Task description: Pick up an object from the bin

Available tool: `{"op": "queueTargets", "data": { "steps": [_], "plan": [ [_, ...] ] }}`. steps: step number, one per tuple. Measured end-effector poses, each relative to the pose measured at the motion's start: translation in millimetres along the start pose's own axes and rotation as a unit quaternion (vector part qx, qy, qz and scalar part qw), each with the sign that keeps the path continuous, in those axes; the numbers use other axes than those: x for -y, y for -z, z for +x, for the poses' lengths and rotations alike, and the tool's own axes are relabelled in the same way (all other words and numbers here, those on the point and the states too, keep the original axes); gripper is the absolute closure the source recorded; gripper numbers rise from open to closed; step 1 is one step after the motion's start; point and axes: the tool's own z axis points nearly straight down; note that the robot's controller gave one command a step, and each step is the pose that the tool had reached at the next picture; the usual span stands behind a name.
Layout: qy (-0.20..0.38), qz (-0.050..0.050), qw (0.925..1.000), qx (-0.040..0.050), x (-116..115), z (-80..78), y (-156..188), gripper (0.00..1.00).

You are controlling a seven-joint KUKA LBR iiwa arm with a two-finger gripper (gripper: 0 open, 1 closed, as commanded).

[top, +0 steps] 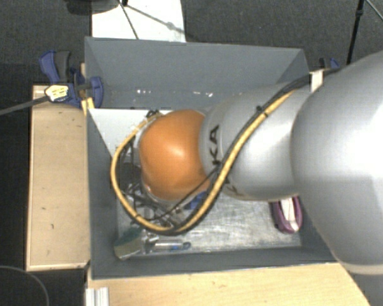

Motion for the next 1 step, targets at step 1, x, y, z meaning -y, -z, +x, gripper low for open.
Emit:
{"op": "queueTargets", "data": {
  "steps": [1],
  "plan": [
    [0.049, 0.0, 0.9988, 0.0058, 28.2, -26.7, 42.2, 0.0]
  ]
}}
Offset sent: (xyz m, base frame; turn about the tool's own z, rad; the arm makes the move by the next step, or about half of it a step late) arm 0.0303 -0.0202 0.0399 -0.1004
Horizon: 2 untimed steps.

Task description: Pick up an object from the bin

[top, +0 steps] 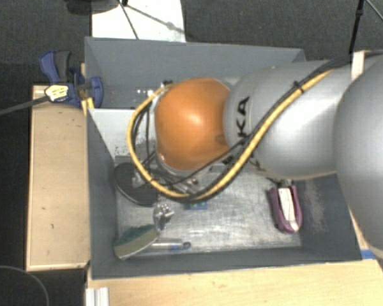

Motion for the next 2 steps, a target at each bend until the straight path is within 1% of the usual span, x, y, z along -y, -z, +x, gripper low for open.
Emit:
{"op": "queueTargets", "data": {
  "steps": [1, 2],
  "plan": [
    [-0.026, -0.001, 0.9997, -0.0014, 13.5, 35.0, -102.2, 0.0],
    [-0.028, -0.001, 0.9996, -0.0024, 12.6, 34.5, -98.9, 1.0]
  ]
}}
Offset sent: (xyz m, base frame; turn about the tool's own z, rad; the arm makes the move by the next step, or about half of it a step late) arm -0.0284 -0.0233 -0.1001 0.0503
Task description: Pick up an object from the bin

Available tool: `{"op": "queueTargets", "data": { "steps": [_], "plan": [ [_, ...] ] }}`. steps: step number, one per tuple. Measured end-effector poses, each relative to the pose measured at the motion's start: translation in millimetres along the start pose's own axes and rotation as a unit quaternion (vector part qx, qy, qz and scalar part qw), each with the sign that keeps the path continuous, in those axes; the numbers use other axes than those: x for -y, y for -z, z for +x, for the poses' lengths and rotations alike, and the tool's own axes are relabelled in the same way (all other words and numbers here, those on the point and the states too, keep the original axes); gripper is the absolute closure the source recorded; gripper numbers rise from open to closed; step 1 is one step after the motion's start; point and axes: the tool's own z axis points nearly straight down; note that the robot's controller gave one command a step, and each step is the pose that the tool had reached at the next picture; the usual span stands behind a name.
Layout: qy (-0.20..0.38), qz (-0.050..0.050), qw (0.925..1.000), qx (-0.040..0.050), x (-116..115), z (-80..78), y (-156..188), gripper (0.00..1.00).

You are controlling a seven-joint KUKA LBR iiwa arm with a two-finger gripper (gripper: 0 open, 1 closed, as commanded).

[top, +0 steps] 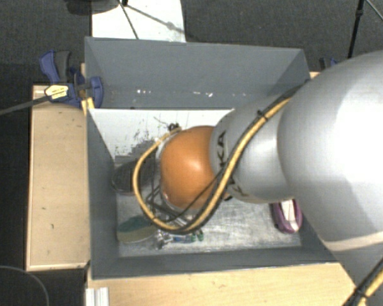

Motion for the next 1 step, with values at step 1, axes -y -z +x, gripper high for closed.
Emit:
{"op": "queueTargets", "data": {
  "steps": [1],
  "plan": [
    [0.073, 0.0, 0.9974, 0.0044, -9.0, -16.2, 142.7, 1.0]
  ]
}}
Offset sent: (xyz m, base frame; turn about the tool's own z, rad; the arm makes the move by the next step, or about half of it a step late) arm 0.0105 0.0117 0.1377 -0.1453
